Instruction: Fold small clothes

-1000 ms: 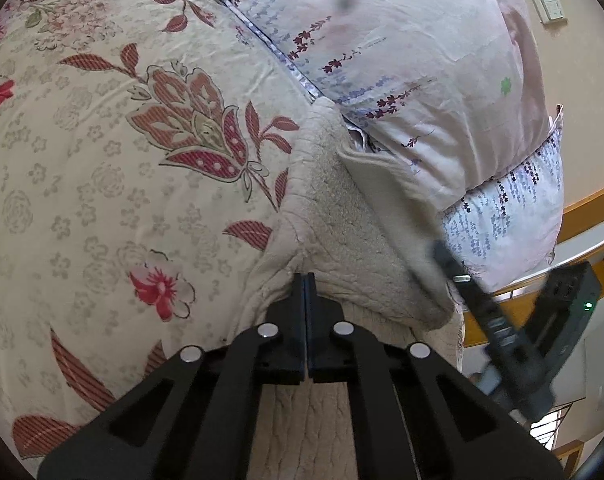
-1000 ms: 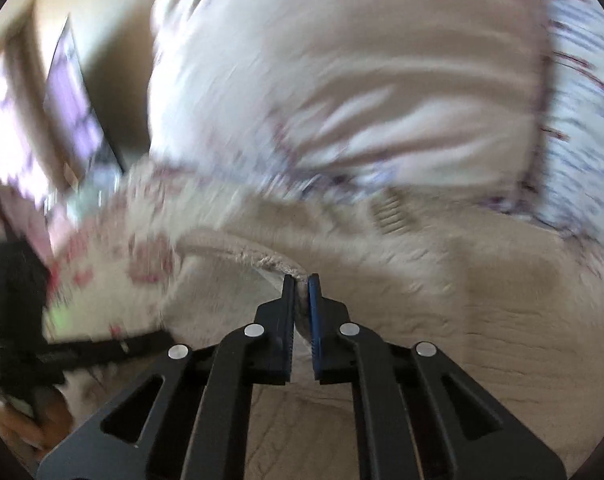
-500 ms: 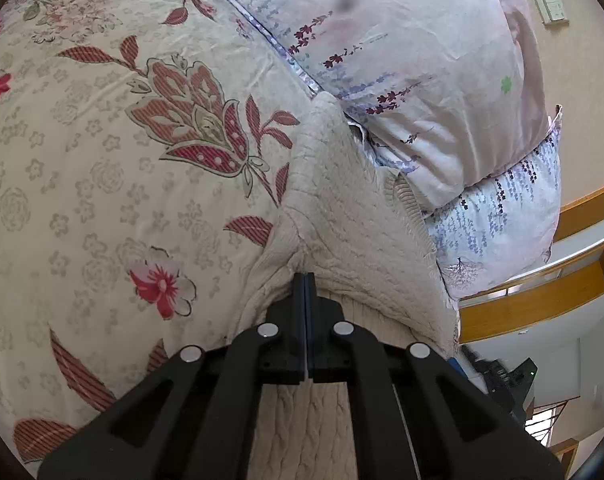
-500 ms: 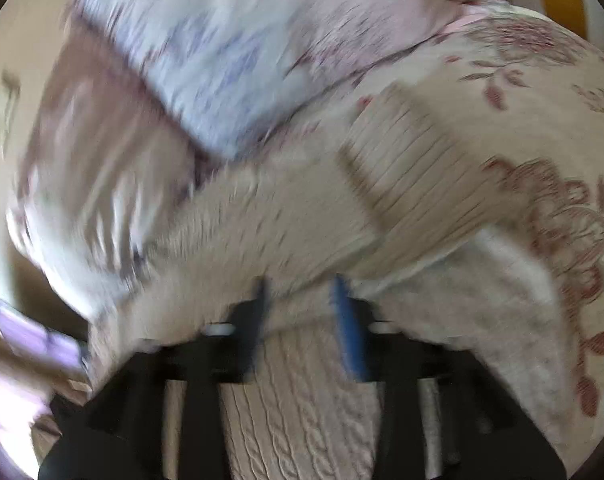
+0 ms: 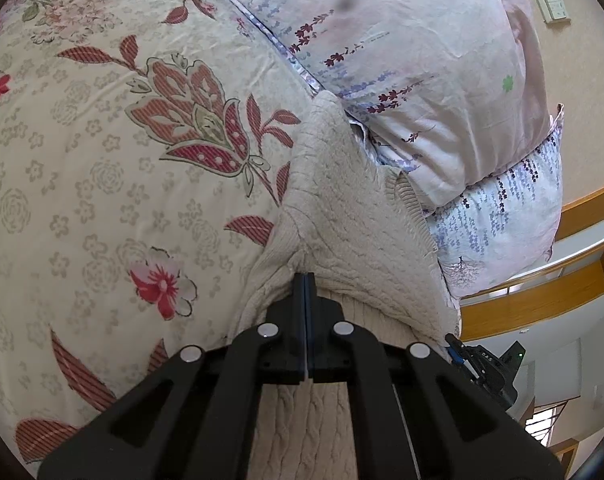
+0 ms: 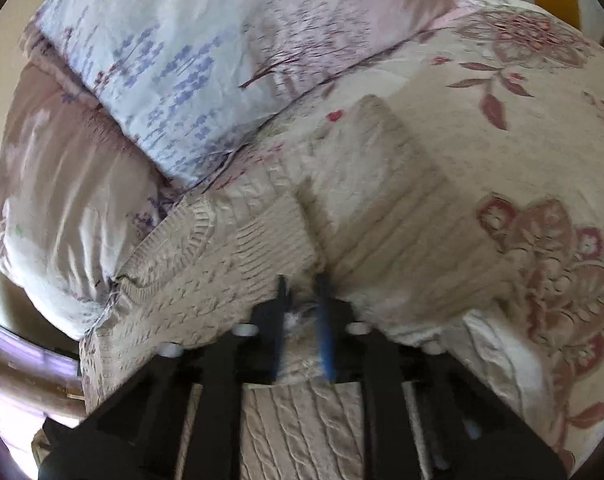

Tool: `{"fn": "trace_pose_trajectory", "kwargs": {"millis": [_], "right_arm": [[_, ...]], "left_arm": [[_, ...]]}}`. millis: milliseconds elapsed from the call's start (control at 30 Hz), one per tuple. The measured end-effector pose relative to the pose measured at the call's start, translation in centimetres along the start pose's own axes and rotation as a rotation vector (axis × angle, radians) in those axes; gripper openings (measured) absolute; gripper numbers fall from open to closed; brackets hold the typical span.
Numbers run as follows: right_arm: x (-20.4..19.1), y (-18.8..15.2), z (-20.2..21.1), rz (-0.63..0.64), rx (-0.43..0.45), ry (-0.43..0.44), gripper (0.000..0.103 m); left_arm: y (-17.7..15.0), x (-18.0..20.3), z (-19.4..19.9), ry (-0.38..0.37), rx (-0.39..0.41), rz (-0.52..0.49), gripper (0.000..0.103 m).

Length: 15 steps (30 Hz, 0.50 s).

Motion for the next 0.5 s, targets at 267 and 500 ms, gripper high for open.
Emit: {"fn": "trace_pose_trajectory", "kwargs": {"millis": [267,500], "right_arm": [[-0.4,-0.2,2.0,0.096,0.1,-0.075,0.009],[0.6,-0.7,1.5,0.08,0.093,-0.125,0.009]], "left_arm": [[0.1,0.0,0.0,0.001,0.0,-0.001,0.004],[-0.1,0.0,0.1,-0.003,-0.003,0.005,0.004]]}}
Point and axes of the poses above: each gripper's, at about its wrist camera, not at the fingertips, and z roughly against the way its jaws point, x to its right, y to its top, the point moved 9 cm from there along -z, roughly the way its jaws point, and after that the axes turned 15 degrees about -z, right-handed, at the moved point
